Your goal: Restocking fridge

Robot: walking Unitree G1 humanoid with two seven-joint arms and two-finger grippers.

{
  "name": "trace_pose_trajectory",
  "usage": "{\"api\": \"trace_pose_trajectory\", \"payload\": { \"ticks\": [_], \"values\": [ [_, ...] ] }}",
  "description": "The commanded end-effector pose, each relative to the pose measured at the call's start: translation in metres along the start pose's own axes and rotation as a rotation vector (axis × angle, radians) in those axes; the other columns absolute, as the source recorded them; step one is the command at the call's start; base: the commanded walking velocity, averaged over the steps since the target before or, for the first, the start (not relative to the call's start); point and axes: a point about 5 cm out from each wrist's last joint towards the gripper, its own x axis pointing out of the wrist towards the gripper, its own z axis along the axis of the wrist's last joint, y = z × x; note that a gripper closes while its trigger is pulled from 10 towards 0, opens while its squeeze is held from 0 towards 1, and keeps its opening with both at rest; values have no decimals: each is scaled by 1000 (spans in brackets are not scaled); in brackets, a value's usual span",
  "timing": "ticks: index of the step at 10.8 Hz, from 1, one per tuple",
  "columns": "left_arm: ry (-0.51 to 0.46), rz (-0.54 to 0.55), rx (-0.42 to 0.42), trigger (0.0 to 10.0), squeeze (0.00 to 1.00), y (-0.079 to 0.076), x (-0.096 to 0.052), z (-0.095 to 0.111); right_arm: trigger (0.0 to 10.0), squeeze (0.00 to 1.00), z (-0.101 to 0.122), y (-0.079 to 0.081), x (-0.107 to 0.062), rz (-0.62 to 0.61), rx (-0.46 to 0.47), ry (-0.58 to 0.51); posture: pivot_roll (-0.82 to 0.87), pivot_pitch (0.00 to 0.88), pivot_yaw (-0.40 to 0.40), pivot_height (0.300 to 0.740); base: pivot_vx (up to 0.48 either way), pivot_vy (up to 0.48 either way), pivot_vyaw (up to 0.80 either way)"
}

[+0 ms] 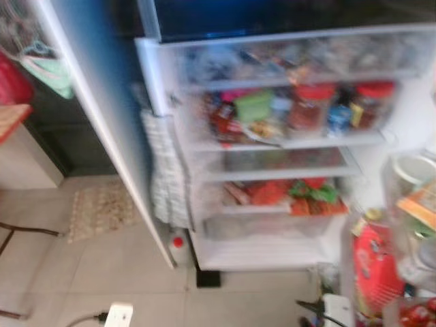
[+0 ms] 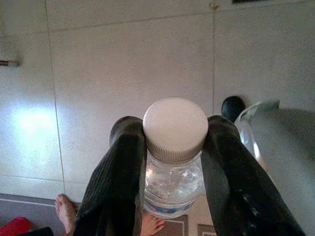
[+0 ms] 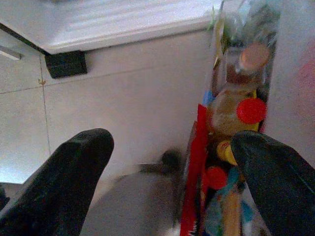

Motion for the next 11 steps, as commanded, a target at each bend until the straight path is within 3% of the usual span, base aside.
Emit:
{"api": "trace_pose_trajectory", "payload": {
  "ticks": [1, 4, 8, 9, 10, 11],
  "values": [
    [9, -3, 9, 10000, 0, 0, 0, -2, 10000, 0, 2, -27, -4, -67, -10, 1, -94, 0, 51, 740, 0, -292, 0],
    [9, -3, 12, 10000, 0, 0, 0, -2, 10000, 0, 1, -27, -4, -65, -12, 2, -95, 0, 51, 740, 0, -294, 0],
    [-71, 25, 14, 10000, 0, 1, -1, 5, 10000, 0, 1, -27, -4, -53, -11, 5, -95, 0, 53, 740, 0, 0, 0],
    [-223, 39, 26, 10000, 0, 6, 0, 37, 10000, 0, 1, -26, -4, -45, -11, 9, -96, 0, 61, 740, 0, 0, 0],
    [-416, 51, 18, 10000, 0, 13, -3, 87, 10000, 0, 0, -26, -4, -41, -9, 10, -97, 0, 61, 740, 0, 0, 0],
    [-575, 63, 6, 10000, 0, 16, -10, 114, 10000, 0, -1, -26, -5, -36, -11, 13, -101, 0, 64, 740, 0, 0, 0]
  ]
}}
